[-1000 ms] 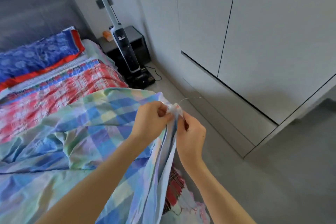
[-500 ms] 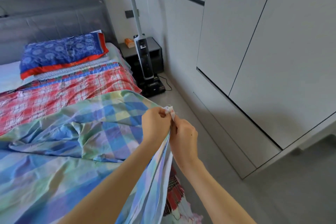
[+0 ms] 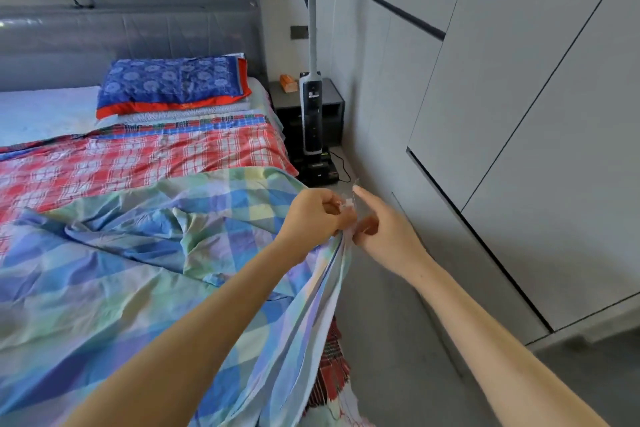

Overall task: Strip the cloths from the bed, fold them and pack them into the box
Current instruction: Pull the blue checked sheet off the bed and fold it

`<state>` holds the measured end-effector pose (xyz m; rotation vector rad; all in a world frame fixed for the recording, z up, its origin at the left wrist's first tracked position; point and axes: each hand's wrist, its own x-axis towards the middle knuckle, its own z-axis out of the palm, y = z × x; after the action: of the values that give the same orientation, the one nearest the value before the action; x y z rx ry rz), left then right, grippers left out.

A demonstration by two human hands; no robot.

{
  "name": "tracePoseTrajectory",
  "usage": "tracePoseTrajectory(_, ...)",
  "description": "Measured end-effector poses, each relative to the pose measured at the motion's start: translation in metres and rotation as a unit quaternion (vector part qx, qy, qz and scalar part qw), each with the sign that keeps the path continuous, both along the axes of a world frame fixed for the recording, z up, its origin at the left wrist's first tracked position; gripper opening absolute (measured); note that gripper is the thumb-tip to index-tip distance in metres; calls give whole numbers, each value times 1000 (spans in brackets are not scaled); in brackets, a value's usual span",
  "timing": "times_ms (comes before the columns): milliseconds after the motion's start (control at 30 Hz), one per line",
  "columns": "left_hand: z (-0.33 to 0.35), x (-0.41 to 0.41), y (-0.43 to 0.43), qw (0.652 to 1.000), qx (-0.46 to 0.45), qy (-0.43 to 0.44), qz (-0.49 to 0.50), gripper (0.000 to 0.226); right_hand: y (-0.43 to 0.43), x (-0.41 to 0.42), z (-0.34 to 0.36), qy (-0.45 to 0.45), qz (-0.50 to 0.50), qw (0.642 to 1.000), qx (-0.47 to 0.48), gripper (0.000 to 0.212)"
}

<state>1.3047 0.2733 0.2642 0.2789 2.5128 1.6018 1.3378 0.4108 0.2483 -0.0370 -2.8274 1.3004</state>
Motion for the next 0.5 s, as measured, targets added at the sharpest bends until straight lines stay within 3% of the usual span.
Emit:
tracePoseTrajectory(67, 15, 4, -8, 998, -15, 32, -46, 15, 6, -12, 24, 24, 105, 987, 118, 71)
tracePoseTrajectory(200, 47, 8, -23, 994, -13, 57, -92, 13, 5, -26, 70, -60, 299, 951, 52, 45)
tracePoseTrajectory(300, 69, 15, -31, 992, -21, 105, -65, 17, 1, -26, 82, -41, 308, 950, 21, 23)
tracePoseTrajectory(500, 54, 44, -53, 992, 100, 77, 6, 6, 3, -21, 93, 51, 310, 925, -214, 12)
